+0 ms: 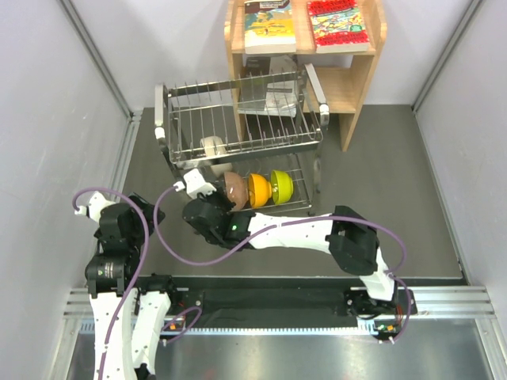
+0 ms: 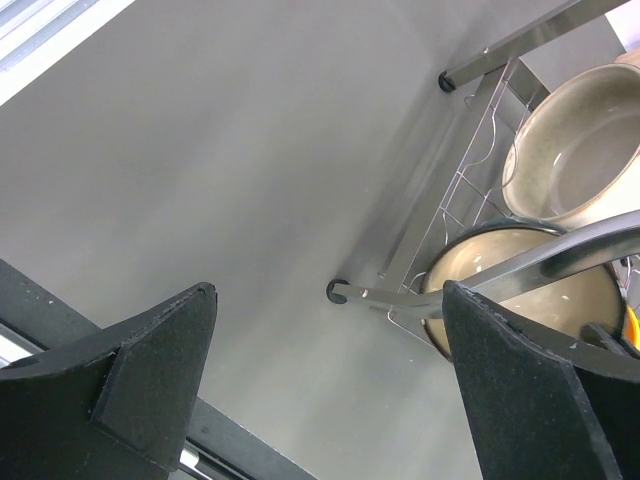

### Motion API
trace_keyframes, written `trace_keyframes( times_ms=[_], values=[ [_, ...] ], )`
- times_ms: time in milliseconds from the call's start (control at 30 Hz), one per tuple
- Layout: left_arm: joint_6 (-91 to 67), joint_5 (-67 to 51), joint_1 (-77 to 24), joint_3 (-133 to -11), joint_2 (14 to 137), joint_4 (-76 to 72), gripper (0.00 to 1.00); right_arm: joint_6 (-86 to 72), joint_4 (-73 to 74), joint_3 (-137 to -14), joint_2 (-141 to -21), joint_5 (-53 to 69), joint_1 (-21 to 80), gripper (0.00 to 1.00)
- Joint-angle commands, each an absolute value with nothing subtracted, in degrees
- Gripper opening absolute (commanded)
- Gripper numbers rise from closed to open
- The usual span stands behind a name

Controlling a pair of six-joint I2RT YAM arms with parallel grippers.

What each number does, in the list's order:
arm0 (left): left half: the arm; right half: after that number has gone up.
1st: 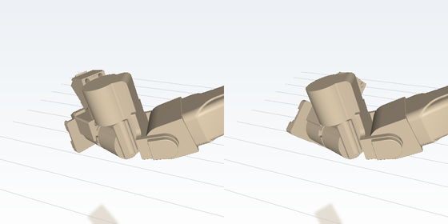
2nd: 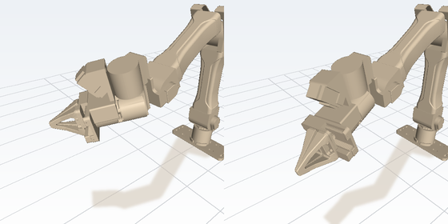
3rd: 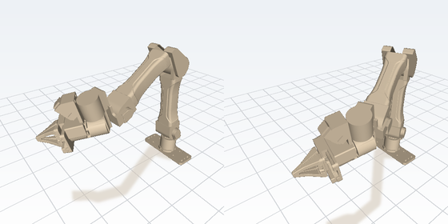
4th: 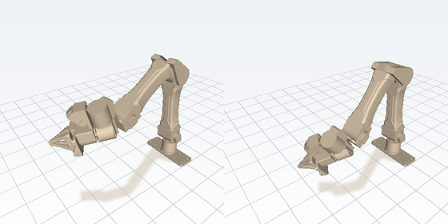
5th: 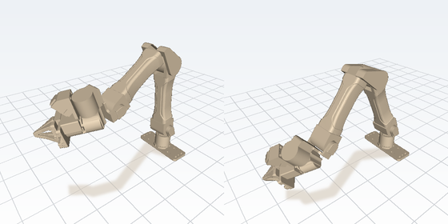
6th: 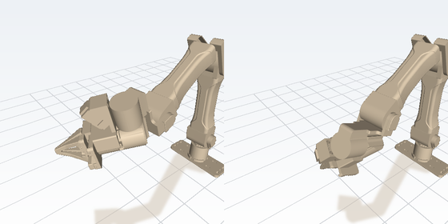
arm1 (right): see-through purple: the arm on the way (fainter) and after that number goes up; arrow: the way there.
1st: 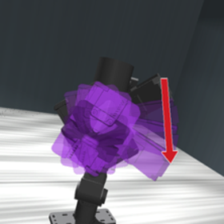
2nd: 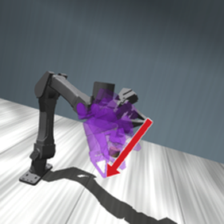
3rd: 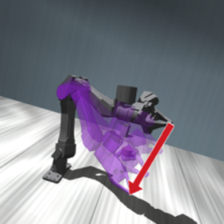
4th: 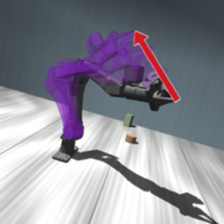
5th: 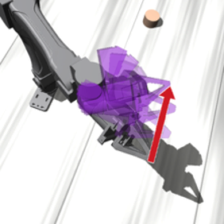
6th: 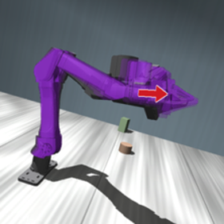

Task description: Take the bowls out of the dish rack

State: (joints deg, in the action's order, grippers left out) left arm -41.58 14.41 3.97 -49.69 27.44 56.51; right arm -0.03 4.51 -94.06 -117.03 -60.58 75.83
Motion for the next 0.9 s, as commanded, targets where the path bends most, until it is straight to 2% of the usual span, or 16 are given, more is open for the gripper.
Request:
trace_keyframes(
  times_ms=[0,867],
  values=[
    [-40.78,14.68,3.87,-49.48,26.89,53.0,0.99,1.93,-2.63,-94.05,-109.51,-64.42,74.97,0.0],
    [-40.43,14.15,3.87,-49.48,27.6,52.82,0.99,6.59,-4.4,-92.03,-102.49,-67.23,74.0,0.0]
  ],
)
